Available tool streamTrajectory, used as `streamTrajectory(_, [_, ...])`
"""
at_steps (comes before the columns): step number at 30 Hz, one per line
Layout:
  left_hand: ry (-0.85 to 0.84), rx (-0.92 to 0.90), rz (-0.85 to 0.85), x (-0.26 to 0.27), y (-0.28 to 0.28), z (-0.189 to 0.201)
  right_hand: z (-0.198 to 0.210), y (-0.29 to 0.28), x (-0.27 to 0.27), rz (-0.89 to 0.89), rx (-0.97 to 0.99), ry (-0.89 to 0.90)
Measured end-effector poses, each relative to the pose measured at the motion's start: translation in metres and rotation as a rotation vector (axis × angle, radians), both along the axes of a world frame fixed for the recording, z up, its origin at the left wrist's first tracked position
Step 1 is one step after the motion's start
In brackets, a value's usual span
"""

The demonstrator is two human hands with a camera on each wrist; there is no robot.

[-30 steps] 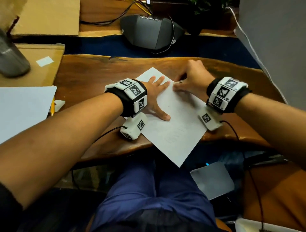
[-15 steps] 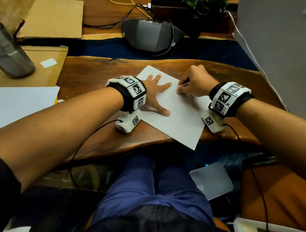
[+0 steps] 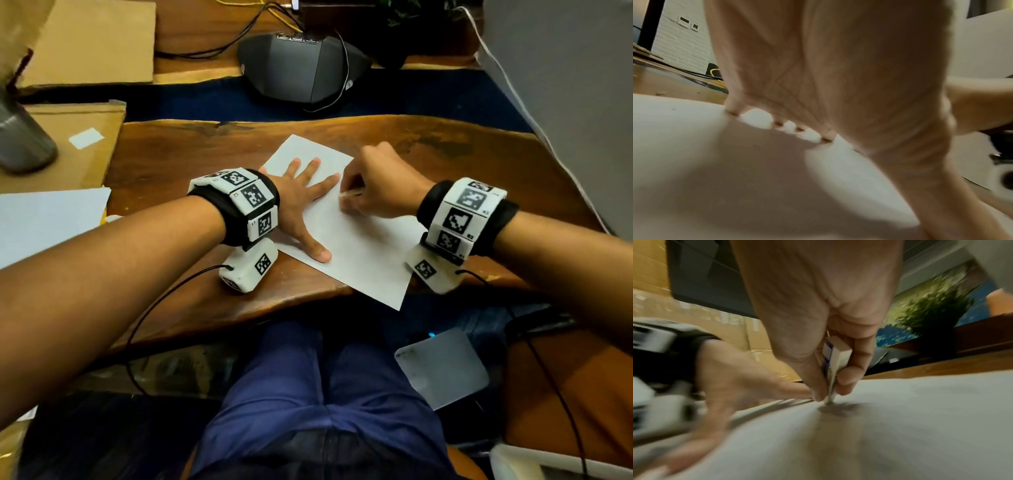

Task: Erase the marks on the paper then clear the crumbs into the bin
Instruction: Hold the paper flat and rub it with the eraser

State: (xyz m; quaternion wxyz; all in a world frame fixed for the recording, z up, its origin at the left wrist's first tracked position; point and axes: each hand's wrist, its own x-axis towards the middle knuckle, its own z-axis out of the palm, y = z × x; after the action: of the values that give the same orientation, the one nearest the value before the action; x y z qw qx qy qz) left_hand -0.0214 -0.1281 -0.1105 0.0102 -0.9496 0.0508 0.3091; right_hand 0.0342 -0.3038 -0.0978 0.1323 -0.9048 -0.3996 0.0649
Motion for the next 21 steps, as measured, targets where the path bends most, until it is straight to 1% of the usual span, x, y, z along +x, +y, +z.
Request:
streamTrajectory(2, [0.016, -0.001, 0.001, 0.001, 0.001, 0.001, 0.004, 0.002, -0.016, 0.123, -0.048, 0.083])
streamTrajectory(3, [0.018, -0.002, 0.003, 0.001, 0.001, 0.002, 0.007, 0.003, -0.013, 0.121, -0.063, 0.099])
streamTrajectory(6, [0.008, -0.01, 0.001, 0.002, 0.0, -0.001, 0.012, -0.001, 0.018, -0.08, -0.007, 0.051])
streamTrajectory(7, [0.007, -0.007, 0.0, 0.002, 0.0, -0.001, 0.011, -0.002, 0.021, -0.112, 0.014, 0.033])
streamTrajectory(8, [0.009, 0.001, -0.004, 0.002, 0.0, -0.002, 0.009, 0.0, 0.015, -0.1, 0.011, 0.022])
streamTrajectory(9, [0.017, 0.009, -0.005, 0.002, 0.001, 0.0, 0.008, 0.003, 0.004, -0.041, -0.01, 0.019])
streamTrajectory(11, [0.03, 0.009, -0.008, 0.002, 0.0, 0.001, 0.008, 0.005, -0.019, 0.094, -0.06, 0.078])
streamTrajectory(12, [0.031, 0.009, -0.01, 0.002, 0.0, 0.001, 0.01, 0.005, -0.02, 0.108, -0.079, 0.098])
streamTrajectory(13, [0.031, 0.008, -0.01, 0.002, 0.0, 0.001, 0.013, 0.004, -0.011, 0.075, -0.082, 0.091])
streamTrajectory(15, [0.018, -0.006, -0.01, 0.003, 0.0, -0.001, 0.017, -0.001, 0.013, -0.067, -0.035, 0.056])
streamTrajectory(16, [0.012, -0.011, -0.01, 0.003, 0.001, -0.002, 0.015, -0.002, 0.018, -0.107, -0.01, 0.037])
streamTrajectory(17, [0.014, -0.009, -0.012, 0.003, 0.002, -0.003, 0.013, -0.001, 0.015, -0.101, -0.003, 0.021])
streamTrajectory(19, [0.022, -0.001, -0.017, 0.003, 0.003, -0.002, 0.011, 0.004, -0.009, 0.035, -0.052, 0.026])
streamTrajectory(20, [0.025, 0.002, -0.022, 0.003, 0.002, -0.002, 0.011, 0.004, -0.02, 0.099, -0.072, 0.072])
streamTrajectory(21, [0.026, 0.005, -0.026, 0.004, 0.002, -0.002, 0.012, 0.002, -0.022, 0.119, -0.087, 0.109])
